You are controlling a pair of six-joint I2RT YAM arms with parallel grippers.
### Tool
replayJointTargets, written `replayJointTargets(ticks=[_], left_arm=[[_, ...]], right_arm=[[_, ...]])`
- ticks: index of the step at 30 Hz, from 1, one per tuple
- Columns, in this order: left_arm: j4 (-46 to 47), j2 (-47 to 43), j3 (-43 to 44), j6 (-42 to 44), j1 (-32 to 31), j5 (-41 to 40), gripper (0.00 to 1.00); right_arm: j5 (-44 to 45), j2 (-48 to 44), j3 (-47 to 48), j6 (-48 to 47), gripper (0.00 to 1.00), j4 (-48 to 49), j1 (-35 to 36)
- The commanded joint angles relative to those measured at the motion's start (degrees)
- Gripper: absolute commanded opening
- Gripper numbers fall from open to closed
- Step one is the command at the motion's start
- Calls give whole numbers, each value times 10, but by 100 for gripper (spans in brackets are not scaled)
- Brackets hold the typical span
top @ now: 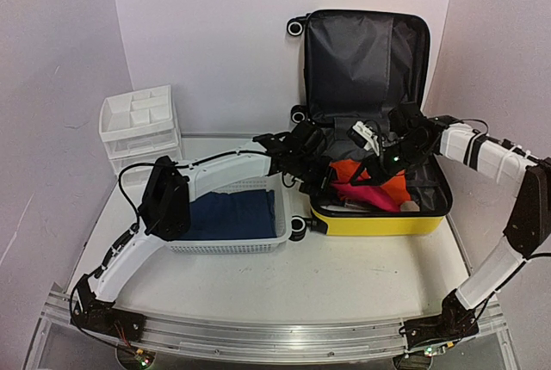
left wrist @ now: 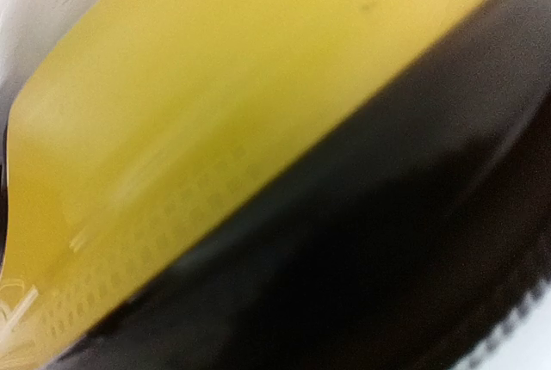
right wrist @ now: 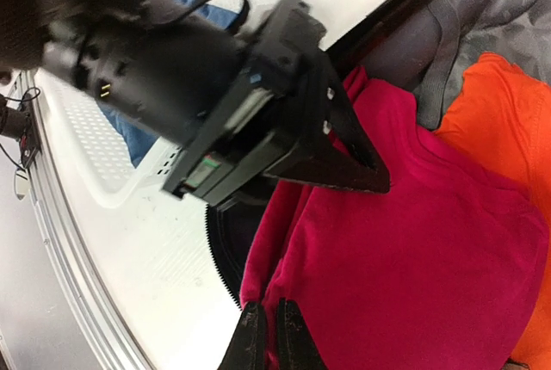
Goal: Open, take out, and arrange the luggage
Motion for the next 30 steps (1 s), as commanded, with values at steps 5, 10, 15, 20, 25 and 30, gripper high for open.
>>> replayJointTargets(ticks=[5,10,15,20,25,30], left_arm=[[-11,-18,60,167,30,-25,0],[3,-84,17,279,44,-33,0],[10,-136,-38,363,52,-37,0],[2,-186,-69,459,52,-51,0],[-24,-279,-183,524,58,-64,0],[-44,-331,-262,559,92,-4,0]], right_arm=[[-68,-56,-28,-23,6,16,9],[-133,-48,-43,-32,11,16,9],[-189,-37,-29,-30,4,15,33],[-206,-24,-8,-1,0,16,64],[-160,-26,13,45,41,19,71],[57,-40,39,92,98,21,71]])
